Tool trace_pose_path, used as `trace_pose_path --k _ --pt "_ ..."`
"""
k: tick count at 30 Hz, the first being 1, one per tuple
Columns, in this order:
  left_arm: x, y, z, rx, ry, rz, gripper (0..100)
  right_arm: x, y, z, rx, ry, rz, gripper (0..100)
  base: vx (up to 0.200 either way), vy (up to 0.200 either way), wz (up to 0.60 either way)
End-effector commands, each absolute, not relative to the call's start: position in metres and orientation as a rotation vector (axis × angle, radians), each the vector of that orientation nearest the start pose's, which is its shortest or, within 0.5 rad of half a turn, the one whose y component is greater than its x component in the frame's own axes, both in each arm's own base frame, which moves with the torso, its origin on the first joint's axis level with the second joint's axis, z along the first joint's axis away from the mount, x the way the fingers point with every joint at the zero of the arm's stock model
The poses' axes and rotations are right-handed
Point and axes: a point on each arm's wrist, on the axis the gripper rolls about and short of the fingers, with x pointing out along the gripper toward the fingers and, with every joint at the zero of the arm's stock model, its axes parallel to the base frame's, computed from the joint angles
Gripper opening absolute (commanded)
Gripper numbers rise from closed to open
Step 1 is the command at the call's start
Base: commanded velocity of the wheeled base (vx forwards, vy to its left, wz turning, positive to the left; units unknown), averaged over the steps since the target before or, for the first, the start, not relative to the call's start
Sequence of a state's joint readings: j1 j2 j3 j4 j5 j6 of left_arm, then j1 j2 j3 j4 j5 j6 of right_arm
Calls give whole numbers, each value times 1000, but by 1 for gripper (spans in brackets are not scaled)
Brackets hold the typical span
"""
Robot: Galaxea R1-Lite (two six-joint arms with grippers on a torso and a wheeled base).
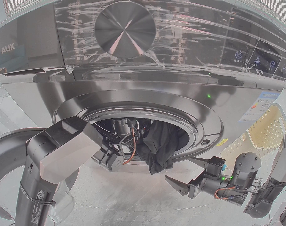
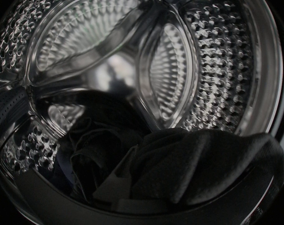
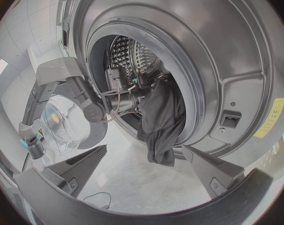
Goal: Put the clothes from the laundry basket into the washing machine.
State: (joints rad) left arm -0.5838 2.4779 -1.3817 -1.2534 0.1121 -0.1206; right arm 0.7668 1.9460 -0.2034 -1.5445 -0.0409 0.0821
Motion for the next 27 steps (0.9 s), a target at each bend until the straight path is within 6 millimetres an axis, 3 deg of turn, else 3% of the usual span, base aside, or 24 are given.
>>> trace_pose_path --k 1,11,20,21,27 --pt "420 -263 86 -187 -158 -433 0 184 179 69 -9 233 723 100 0 0 0" --pt "444 -272 85 -223 -239 -358 0 183 180 68 -12 239 725 100 0 0 0" --pt "450 -273 91 -234 -253 -343 0 183 180 65 -15 248 726 100 0 0 0" --pt "450 -273 91 -231 -248 -342 100 183 180 65 -15 248 726 100 0 0 0" --pt "435 -272 83 -187 -119 -350 100 183 180 65 -15 248 726 100 0 0 0"
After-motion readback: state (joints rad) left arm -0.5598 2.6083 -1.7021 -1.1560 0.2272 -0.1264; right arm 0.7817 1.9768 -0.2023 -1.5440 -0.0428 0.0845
